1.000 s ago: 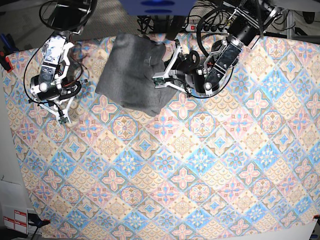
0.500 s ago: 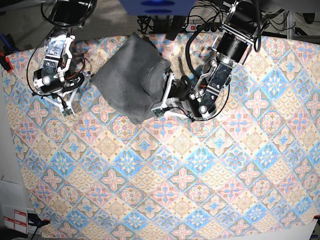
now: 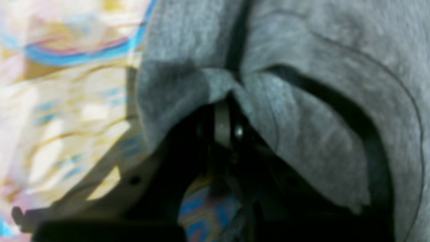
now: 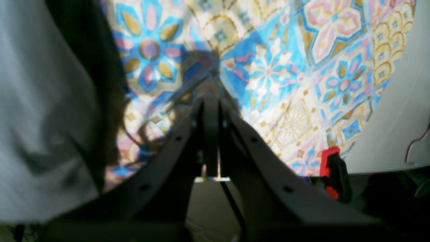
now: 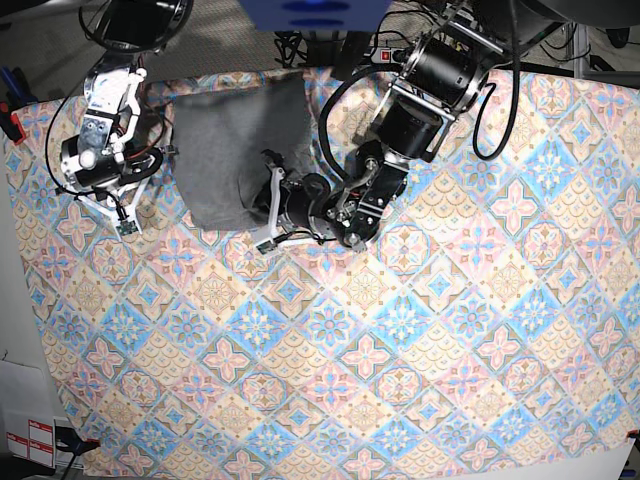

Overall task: Fold the T-shirt properly
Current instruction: 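Press and tuck the bundle's edge with the left gripper, then pat and square the folded bundle with both grippers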

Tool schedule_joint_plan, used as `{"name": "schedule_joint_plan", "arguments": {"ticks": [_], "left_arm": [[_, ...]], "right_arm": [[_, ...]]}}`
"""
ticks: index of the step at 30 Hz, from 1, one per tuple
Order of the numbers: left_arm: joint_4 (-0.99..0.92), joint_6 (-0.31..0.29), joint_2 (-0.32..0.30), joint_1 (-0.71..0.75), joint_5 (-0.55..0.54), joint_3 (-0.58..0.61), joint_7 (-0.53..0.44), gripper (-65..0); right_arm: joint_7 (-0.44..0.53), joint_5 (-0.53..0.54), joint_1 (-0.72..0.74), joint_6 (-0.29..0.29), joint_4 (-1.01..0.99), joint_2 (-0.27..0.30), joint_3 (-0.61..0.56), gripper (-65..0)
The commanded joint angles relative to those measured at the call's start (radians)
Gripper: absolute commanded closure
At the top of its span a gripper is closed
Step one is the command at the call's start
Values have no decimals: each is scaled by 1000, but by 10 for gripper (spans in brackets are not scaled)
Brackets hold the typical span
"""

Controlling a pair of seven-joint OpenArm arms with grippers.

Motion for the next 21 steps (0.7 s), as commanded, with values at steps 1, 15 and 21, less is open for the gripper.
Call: {"name": "schedule_joint_plan", "arguments": {"ticks": [1,15,21], "left_arm": [[1,-3,13,-22,21,5,30,-31],[38,-3,-48,-63,11,-135,87,-31],[199,-3,-96,-60,18,-221,190,-31]], "right_arm": [[6,-5,9,-1,15,9,2,0],[-30,-13,7,-2,47,37,121,0],[-42,-98,-97,-2,86,95,106,0]]}}
